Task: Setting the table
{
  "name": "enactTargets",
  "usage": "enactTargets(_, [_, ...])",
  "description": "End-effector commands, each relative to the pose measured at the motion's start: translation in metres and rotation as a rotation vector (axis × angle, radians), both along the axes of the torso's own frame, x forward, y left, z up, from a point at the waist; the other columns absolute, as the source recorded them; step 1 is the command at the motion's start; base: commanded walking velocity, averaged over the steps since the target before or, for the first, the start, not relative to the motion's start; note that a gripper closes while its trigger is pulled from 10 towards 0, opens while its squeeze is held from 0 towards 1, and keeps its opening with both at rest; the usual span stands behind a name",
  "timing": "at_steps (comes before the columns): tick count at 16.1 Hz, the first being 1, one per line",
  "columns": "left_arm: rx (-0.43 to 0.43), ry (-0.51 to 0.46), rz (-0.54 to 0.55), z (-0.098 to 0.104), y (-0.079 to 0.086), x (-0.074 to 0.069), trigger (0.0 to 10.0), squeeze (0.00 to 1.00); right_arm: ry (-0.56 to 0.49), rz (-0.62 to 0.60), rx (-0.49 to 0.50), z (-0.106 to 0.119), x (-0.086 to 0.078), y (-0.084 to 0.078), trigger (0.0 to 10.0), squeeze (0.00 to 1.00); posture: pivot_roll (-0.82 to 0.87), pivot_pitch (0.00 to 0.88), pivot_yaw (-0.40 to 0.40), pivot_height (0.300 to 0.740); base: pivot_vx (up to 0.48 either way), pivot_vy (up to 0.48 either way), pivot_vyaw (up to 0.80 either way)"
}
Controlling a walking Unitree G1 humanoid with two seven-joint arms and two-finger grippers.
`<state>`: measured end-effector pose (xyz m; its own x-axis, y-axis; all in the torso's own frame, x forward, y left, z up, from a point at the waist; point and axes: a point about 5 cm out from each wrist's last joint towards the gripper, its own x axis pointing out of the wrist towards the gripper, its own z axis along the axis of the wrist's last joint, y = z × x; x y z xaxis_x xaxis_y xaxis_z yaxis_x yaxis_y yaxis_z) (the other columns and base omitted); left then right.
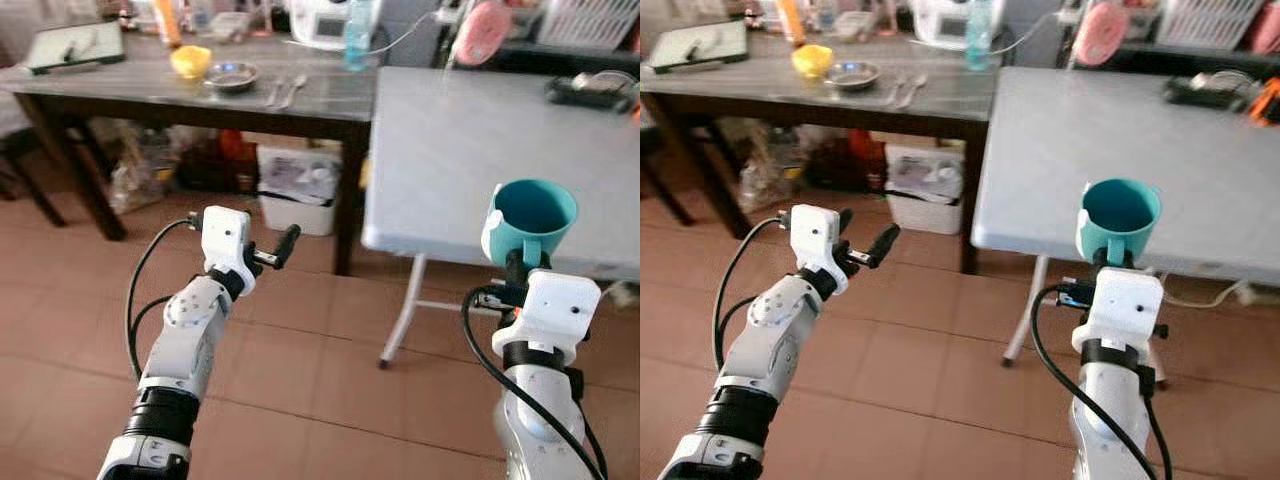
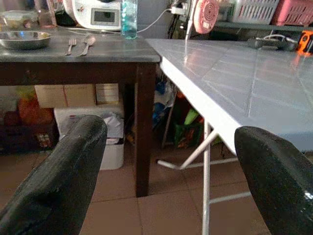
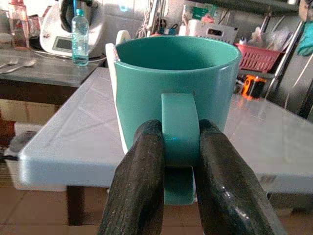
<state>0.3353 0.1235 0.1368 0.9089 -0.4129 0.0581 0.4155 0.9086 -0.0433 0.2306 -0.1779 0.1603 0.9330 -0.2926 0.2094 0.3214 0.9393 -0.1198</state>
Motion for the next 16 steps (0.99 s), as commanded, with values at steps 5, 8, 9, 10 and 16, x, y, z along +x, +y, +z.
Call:
enactTargets(5, [0.002, -0.025, -0.021, 0.006, -0.009, 0.002, 10.0, 0.0, -0.02, -0.032, -0.014, 0.004, -0.002, -0.006, 10.0, 0.0, 0.05, 0.081, 0.005, 0.74, 0.0, 0.48, 0.0])
enactTargets(8, [-0.039, -0.073, -0.068, 0.014, -0.01, -0.001, 10.0, 0.0, -0.018, -0.037, -0.017, 0.004, -0.003, -0.006, 10.0, 0.0, 0.05, 0.079, 0.004, 0.74, 0.0, 0.0, 0.0])
enactTargets(9, [-0.036, -0.075, -0.06, 0.015, -0.01, 0.0, 10.0, 0.0, -0.018, -0.038, -0.019, 0.003, -0.004, -0.007, 10.0, 0.0, 0.05, 0.079, 0.005, 0.74, 0.0, 0.0, 0.0])
enactTargets(10, [-0.053, -0.074, -0.073, 0.015, -0.01, 0.0, 10.0, 0.0, -0.017, -0.04, -0.021, 0.003, -0.004, -0.007, 10.0, 0.0, 0.05, 0.08, 0.003, 0.74, 0.277, 0.0, 0.0])
enactTargets(16, [-0.06, -0.072, -0.11, 0.015, -0.014, -0.004, 10.0, 0.0, -0.019, -0.039, -0.024, 0.004, -0.004, -0.006, 10.0, 0.0, 0.05, 0.078, 0.005, 0.74, 0.439, 0.0, 0.0])
